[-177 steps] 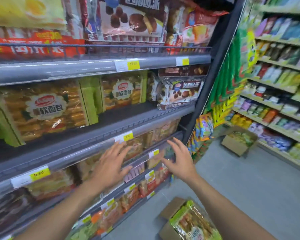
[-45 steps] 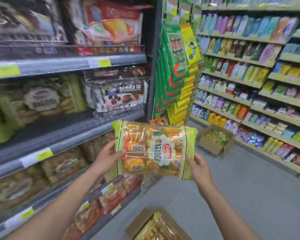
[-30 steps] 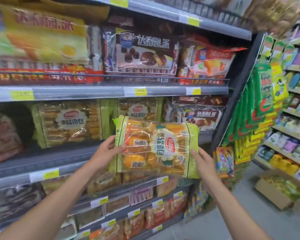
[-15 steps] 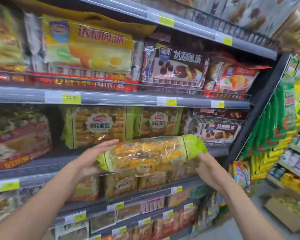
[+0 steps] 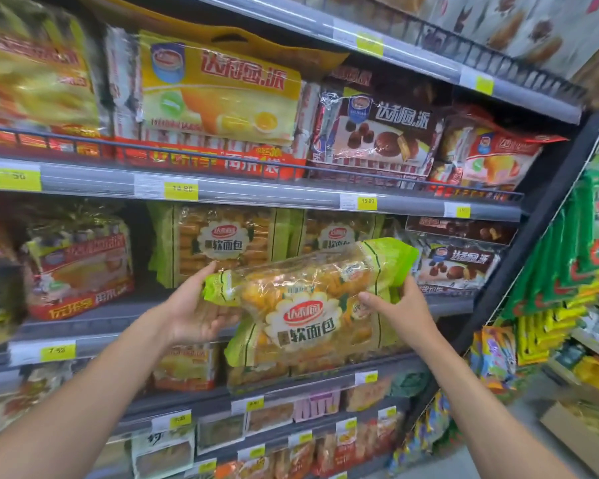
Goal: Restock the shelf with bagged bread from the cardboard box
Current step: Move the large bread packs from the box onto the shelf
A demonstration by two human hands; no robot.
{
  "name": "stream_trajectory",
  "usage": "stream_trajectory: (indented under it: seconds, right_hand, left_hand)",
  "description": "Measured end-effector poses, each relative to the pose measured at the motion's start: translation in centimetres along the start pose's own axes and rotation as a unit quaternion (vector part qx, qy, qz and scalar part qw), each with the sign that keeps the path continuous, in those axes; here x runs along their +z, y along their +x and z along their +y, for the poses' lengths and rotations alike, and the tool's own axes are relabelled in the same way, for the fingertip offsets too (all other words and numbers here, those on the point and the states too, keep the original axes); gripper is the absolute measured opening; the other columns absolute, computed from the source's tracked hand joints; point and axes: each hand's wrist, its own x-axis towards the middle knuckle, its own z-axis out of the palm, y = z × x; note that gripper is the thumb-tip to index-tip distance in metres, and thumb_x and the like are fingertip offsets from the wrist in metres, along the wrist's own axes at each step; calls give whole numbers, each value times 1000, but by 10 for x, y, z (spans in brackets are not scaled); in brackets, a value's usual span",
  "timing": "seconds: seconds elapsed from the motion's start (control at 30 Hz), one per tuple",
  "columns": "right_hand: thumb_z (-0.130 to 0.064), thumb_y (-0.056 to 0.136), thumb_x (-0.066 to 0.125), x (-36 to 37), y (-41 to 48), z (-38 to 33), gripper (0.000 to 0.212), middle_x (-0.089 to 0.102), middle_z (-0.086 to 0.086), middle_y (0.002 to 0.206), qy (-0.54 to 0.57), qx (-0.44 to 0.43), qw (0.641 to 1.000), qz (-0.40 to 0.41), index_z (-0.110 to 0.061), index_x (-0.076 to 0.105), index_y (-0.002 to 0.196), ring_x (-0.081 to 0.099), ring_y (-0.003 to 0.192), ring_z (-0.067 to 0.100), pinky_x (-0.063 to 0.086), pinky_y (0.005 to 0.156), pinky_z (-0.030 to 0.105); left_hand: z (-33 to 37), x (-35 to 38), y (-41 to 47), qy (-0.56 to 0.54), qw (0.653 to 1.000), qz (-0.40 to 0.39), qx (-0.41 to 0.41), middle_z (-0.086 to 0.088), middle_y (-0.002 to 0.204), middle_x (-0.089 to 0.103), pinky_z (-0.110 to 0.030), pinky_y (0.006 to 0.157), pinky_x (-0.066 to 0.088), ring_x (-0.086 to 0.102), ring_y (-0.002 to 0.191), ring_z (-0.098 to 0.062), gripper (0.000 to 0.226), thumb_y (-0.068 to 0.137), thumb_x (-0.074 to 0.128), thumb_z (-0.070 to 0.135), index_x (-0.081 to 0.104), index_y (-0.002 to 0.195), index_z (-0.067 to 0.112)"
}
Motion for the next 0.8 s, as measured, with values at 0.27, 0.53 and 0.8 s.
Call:
stream_trajectory:
  seconds: [0.27, 0.53, 0.8]
  right_hand:
    - [-46, 77, 82, 38, 8, 8, 39, 71, -11, 104, 89, 117, 989, -10, -26, 67, 106, 63, 105, 17, 47, 99, 38]
    - [-37, 87, 77, 76, 24, 0, 51, 61, -2, 126, 125, 177, 976, -30, -13, 63, 129, 52, 118, 21, 37, 103, 36]
    - [-41, 89, 75, 115, 56, -12, 46, 60, -5, 115, 135, 159, 977, -43, -19, 62, 127, 50, 106, 16, 38, 99, 35]
  left_hand:
    - [-3, -19, -11, 234, 962, 122, 67, 1, 92, 63, -34, 77, 41, 53, 85, -18, 110, 60, 16, 107, 77, 100, 25]
    - [-4, -36, -30, 172, 980, 78, 66, -4, 158, 41, -58, 106, 39, 51, 133, -30, 97, 72, 33, 94, 41, 151, 39]
    - [18, -63, 0, 280, 912, 224, 201, -3, 166, 23, -46, 120, 29, 29, 150, -27, 129, 65, 85, 62, 9, 162, 23]
